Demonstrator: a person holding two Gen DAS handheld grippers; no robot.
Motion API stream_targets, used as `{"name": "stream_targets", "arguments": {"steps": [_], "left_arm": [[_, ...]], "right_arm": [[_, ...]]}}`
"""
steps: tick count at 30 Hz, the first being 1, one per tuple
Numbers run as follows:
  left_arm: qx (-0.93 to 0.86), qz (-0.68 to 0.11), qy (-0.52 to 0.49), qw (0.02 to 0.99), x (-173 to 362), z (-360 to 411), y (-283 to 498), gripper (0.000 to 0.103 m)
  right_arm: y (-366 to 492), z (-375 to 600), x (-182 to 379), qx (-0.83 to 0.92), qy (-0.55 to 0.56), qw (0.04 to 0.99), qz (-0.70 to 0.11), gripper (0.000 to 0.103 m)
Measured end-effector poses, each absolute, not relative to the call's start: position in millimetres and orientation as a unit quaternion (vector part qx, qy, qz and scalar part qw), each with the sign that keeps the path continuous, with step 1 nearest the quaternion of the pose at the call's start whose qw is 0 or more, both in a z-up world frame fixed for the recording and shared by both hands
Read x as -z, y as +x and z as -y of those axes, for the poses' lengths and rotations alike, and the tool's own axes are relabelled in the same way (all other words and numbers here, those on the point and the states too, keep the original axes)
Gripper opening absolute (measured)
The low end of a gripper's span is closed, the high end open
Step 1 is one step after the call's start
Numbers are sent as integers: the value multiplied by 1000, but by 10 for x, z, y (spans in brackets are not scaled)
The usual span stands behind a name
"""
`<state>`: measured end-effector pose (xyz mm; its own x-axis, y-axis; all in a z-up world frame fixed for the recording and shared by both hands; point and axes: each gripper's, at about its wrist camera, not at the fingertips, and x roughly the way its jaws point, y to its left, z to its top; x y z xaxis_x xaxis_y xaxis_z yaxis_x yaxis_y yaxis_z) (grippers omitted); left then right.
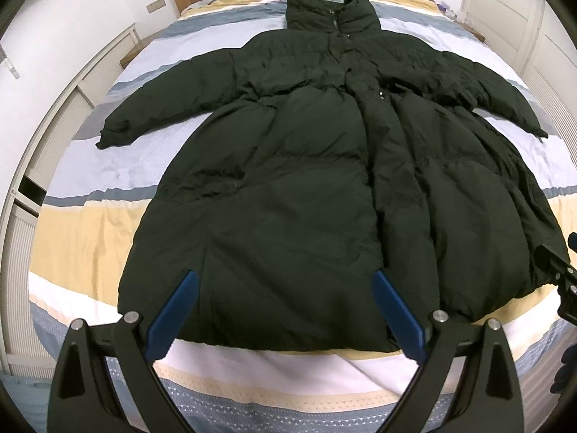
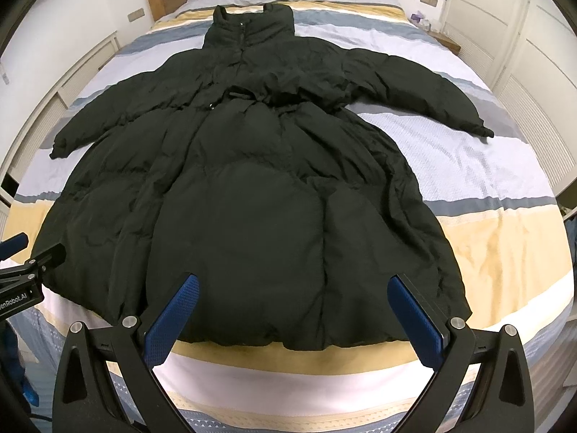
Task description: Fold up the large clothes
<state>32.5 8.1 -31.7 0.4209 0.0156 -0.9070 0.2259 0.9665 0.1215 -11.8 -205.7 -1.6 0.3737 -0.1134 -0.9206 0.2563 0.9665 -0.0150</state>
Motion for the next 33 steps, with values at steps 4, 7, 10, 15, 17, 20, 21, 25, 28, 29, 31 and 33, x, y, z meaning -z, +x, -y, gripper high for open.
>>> {"name": "stream_targets", "arguments": {"steps": [4, 7, 10, 15, 17, 20, 21, 25, 28, 29, 31, 33], "left_arm": [[69, -538, 114, 832, 346, -107, 422, 98], [75, -540, 115, 830, 360, -126, 524, 98], [81, -541, 117, 829, 372, -157, 634, 98], [94, -543, 115, 826, 391, -223, 872, 98], [99, -543, 116, 826, 392, -241, 974, 98], [111, -538, 125, 826, 387, -263, 1157, 98], [116, -537, 128, 826, 388, -266, 1207, 98], [148, -538, 122, 821, 390, -273, 1491, 98], [172, -539, 114, 817, 390, -234, 1690, 98], [178, -539, 110, 816, 387, -217, 1774, 98], [176, -539, 106, 817, 379, -182, 1922, 98], [176, -543, 95, 815, 391, -159, 2020, 98]], "right_arm": [[-68, 2027, 48, 117, 69, 822, -553, 102], [-20, 2012, 66, 123, 73, 819, -555, 102], [40, 2000, 91, 131, 79, 816, -557, 102], [181, 1992, 129, 144, 90, 811, -560, 102], [257, 1994, 139, 150, 96, 809, -560, 102], [381, 2015, 143, 159, 113, 807, -558, 102], [415, 2028, 146, 161, 119, 806, -557, 102], [595, 2158, 137, 178, 150, 803, -548, 102], [749, 2352, 64, 197, 169, 805, -533, 102], [793, 2419, 38, 200, 177, 806, -527, 102], [899, 2601, -17, 207, 195, 809, -514, 102], [1042, 2881, -72, 218, 212, 811, -500, 102]]}}
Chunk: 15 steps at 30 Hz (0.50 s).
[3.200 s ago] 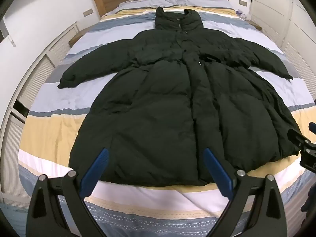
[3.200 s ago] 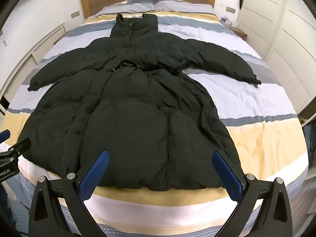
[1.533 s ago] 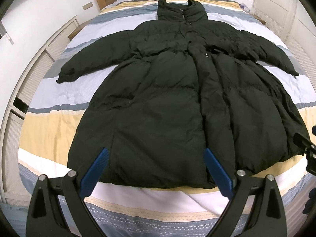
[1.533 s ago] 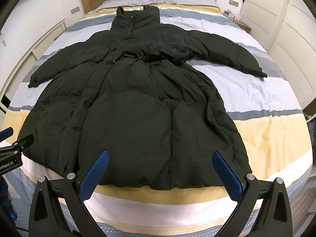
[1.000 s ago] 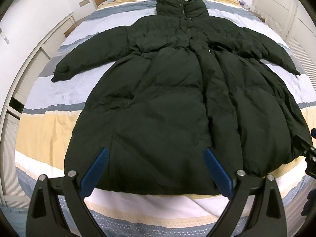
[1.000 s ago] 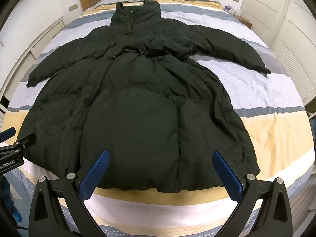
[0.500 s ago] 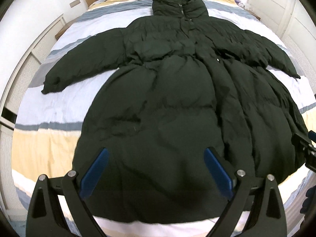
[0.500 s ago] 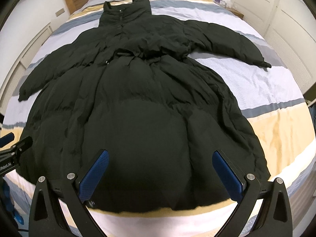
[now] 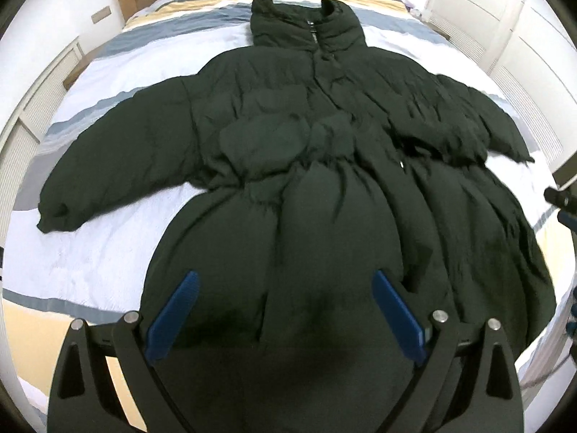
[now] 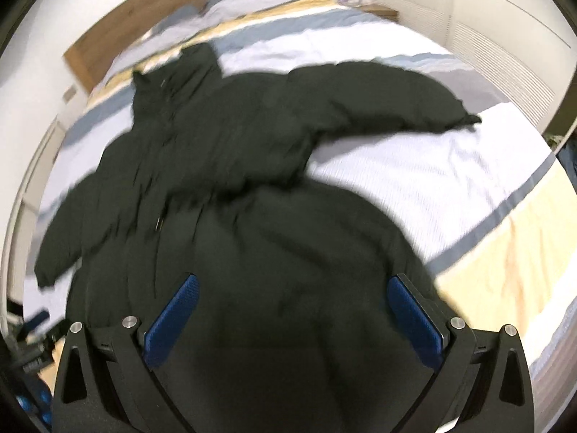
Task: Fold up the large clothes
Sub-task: 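Grasp the coat hem with both grippers and lift it toward the collar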
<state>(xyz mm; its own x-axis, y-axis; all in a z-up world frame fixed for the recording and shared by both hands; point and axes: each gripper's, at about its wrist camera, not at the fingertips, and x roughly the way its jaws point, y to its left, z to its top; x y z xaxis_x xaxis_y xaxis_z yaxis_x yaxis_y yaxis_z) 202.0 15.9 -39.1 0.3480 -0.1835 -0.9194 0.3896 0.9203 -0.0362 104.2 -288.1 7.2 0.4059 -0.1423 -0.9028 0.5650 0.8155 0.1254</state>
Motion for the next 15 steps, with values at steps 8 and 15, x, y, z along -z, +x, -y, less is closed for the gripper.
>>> {"name": "stream_targets", "arguments": {"steps": [8, 15], "left_arm": [[110, -568, 72, 813, 547, -46, 2280, 98], [14, -594, 73, 801, 805, 54, 2294, 98]], "right_arm": [[1495, 4229, 241, 263, 305, 790, -463, 102], [1668, 5428, 826, 281, 425, 755, -414, 102]]}}
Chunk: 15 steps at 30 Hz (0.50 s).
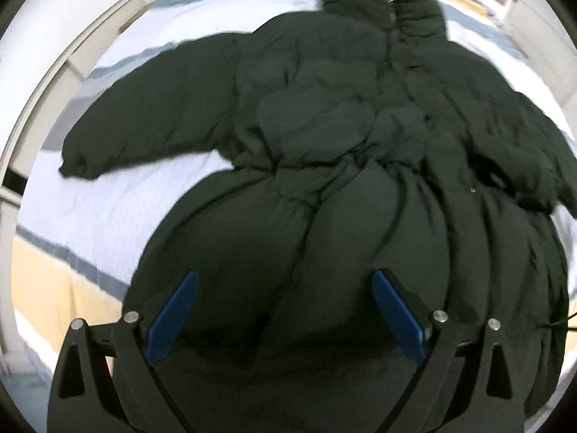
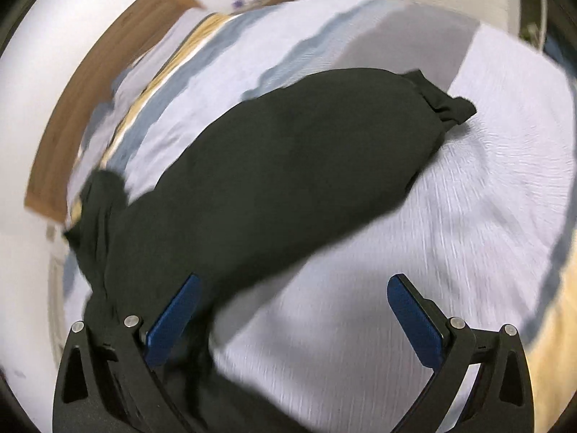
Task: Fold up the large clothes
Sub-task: 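Grasp the coat hem with both grippers and lift it toward the collar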
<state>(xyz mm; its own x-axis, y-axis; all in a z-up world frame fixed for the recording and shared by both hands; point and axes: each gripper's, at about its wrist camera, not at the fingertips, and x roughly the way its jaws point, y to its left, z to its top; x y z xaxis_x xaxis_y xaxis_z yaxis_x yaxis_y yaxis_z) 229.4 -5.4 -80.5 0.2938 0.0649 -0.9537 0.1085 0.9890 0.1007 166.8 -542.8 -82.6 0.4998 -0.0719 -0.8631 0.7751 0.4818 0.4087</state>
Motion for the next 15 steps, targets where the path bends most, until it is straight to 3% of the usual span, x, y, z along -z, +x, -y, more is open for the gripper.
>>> {"name": "stream_targets", "arguments": {"steps": [3, 9, 11, 13, 15], "left_arm": [[-9, -596, 82, 799, 864, 174, 2290, 98], [-24, -600, 98, 794, 896, 378, 2340, 98], [-25, -598, 96, 795, 867, 410, 2354, 98], [-24, -596, 89, 798, 833, 416, 2359, 98], [-29, -594, 89, 799, 815, 416, 2362, 98]], "right_arm": [[1754, 5778, 1039, 281, 450, 744, -407, 101], [1864, 6217, 1302, 272, 493, 727, -393, 85], [1888, 6305, 1320, 271, 500, 726, -386, 75], [1917, 6375, 1289, 271, 499, 727, -385, 48], [1986, 6412, 1226, 263, 489, 737, -386, 28]]}}
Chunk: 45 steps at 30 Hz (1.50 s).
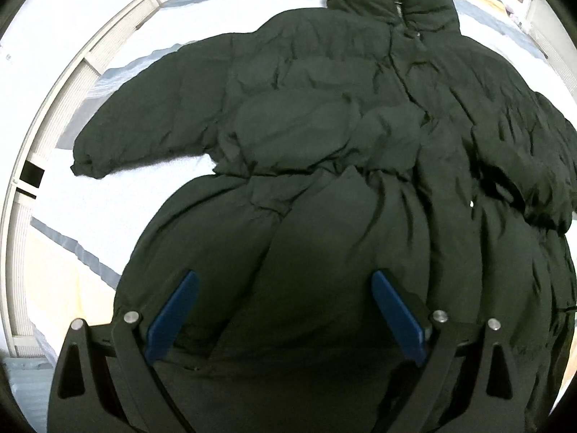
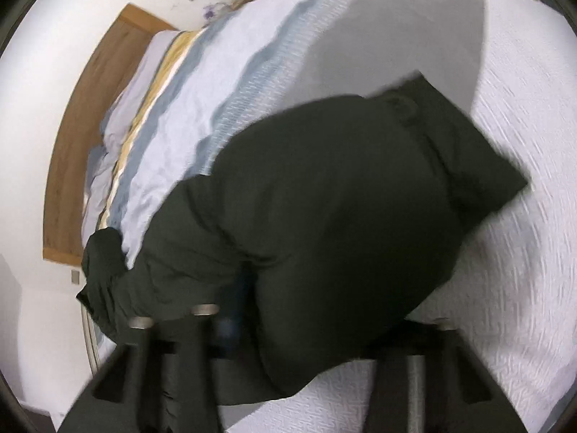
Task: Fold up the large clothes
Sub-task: 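Grasp the coat hem with both grippers and lift it toward the collar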
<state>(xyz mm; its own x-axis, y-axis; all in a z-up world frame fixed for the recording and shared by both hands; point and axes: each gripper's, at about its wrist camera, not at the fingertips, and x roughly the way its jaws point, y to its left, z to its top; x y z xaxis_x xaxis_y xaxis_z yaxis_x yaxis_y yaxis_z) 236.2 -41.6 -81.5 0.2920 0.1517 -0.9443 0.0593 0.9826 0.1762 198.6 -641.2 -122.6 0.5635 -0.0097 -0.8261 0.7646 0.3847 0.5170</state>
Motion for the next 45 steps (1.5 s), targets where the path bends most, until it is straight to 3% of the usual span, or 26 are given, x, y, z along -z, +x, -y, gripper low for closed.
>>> {"name": "stream_targets", "arguments": {"steps": [4, 13, 19, 27, 37, 41, 45], "left_arm": [[-38, -591, 67, 803, 769, 306, 2361, 98], [-38, -571, 20, 820, 582, -127, 2381, 98], [-41, -566, -2, 823, 519, -533, 2336, 98], [-48, -579, -19, 813, 577, -1130, 2238, 98], [-50, -581, -33, 812, 643, -1435, 2184, 98], [-42, -579, -30, 813, 647, -1396, 2181, 98], [-30, -576, -27, 816, 618, -1267, 2208, 98]], "right_arm": [[2285, 6272, 849, 243, 412, 782, -399, 16], [3078, 5474, -154, 141, 279, 867, -389, 15], [3412, 4558, -526, 63, 208, 893, -394, 15], [3650, 3346, -447, -19, 154, 891, -426, 15], [3285, 2459, 223, -59, 83, 852, -514, 15], [3236, 2212, 491, -71, 65, 835, -541, 23], [3190, 2070, 675, -98, 70, 817, -564, 49]]}}
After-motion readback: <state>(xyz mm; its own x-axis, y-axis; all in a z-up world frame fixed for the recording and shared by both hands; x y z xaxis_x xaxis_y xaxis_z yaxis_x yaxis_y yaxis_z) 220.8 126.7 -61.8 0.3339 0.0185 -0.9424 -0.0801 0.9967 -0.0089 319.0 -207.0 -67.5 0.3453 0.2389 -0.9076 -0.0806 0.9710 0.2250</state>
